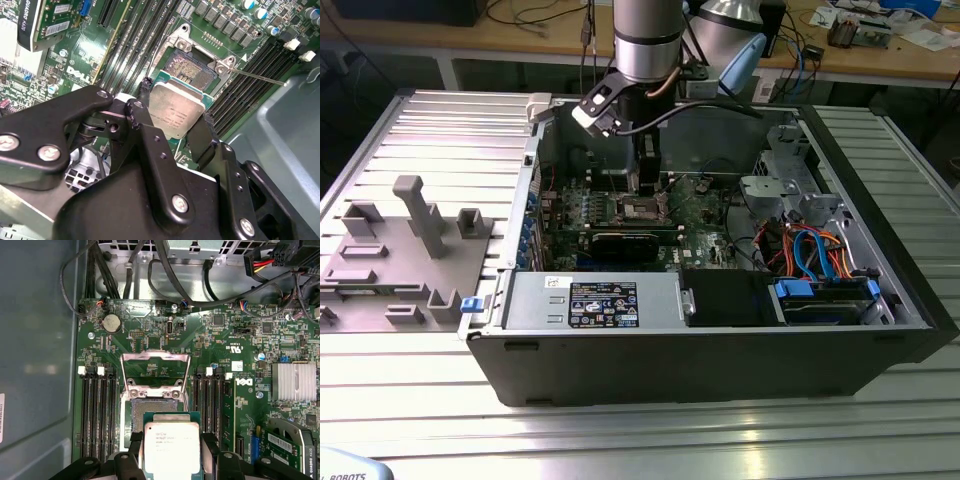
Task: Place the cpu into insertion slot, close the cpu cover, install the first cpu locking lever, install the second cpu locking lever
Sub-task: 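Place the cpu into insertion slot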
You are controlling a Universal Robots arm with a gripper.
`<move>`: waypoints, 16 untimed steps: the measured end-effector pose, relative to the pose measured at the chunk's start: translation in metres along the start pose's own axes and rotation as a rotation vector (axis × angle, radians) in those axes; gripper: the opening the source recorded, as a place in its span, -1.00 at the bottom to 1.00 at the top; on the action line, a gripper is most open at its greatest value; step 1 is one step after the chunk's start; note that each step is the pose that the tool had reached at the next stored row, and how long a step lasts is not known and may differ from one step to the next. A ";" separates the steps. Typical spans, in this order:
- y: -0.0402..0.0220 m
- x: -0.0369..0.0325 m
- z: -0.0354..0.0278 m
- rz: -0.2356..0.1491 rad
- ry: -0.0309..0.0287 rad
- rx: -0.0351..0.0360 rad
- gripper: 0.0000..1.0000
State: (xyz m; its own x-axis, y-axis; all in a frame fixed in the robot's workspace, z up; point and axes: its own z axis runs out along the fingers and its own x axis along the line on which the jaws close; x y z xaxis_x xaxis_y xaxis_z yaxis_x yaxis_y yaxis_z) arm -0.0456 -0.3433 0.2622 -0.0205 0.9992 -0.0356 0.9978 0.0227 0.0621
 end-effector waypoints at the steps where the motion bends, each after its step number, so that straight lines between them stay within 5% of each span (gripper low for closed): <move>1: 0.0000 0.0000 0.0003 0.000 0.0000 0.0000 0.08; 16: -0.0002 0.0001 0.0039 0.000 0.0000 0.0000 0.08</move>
State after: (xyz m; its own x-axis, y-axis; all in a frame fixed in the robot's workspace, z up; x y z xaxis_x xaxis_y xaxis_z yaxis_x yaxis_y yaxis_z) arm -0.0456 -0.3433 0.2583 -0.0205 0.9992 -0.0356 0.9978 0.0226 0.0621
